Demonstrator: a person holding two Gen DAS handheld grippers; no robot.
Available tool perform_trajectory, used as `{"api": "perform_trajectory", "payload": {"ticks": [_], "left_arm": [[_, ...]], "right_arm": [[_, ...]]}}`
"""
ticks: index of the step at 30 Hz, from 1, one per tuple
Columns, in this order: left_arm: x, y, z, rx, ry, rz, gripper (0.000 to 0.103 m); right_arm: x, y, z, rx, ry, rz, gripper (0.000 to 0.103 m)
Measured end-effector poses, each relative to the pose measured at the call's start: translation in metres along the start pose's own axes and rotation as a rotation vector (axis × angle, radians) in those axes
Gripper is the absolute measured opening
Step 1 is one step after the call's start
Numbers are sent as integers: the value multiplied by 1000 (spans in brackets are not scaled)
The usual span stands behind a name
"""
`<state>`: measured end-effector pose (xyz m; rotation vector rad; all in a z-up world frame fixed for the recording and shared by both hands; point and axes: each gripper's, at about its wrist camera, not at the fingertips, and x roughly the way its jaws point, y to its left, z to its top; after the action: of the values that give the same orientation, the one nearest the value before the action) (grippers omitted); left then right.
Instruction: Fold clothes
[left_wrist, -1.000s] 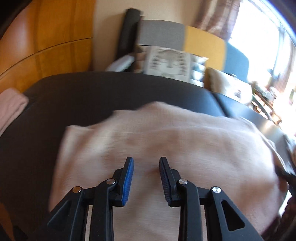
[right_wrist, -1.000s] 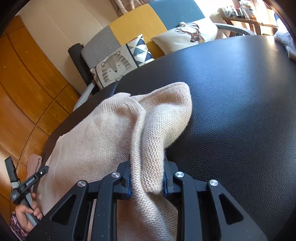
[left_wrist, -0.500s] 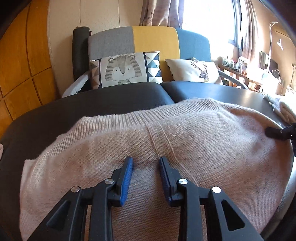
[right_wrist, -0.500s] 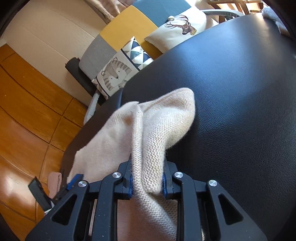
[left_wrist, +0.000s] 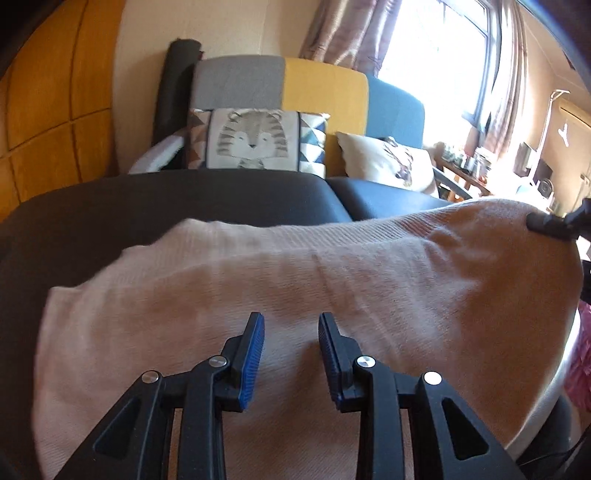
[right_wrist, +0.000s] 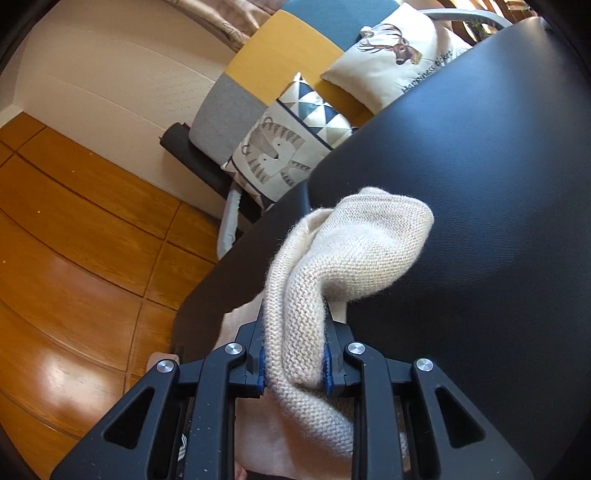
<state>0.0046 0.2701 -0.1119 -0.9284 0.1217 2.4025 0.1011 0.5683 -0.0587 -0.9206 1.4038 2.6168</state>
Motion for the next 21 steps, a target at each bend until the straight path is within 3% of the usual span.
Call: {"api": "perform_trajectory", "payload": {"ticks": [6,7,10,17,19,21], "left_arm": [[-19,52,-30,-35,32,129,30],[-18,63,-39,-63,43,124,30],[-22,81,-54,-113,-25,37,30],[-43,99,-61,-151,-73,-1,31],[-44,109,-62,-157,-62,40,30],[-42,120,-69,-155,-61,-4,30]], "right_arm": [[12,52,-11,-39,21,71,23],[15,62,-14,-56,27,76,23],[31,94,-26,-108,42,73,23],[78,152,-61,-189,113,62,23],[93,167,-74,-215,137,56,23],[108,180,-87,-248,167,53,23]]}}
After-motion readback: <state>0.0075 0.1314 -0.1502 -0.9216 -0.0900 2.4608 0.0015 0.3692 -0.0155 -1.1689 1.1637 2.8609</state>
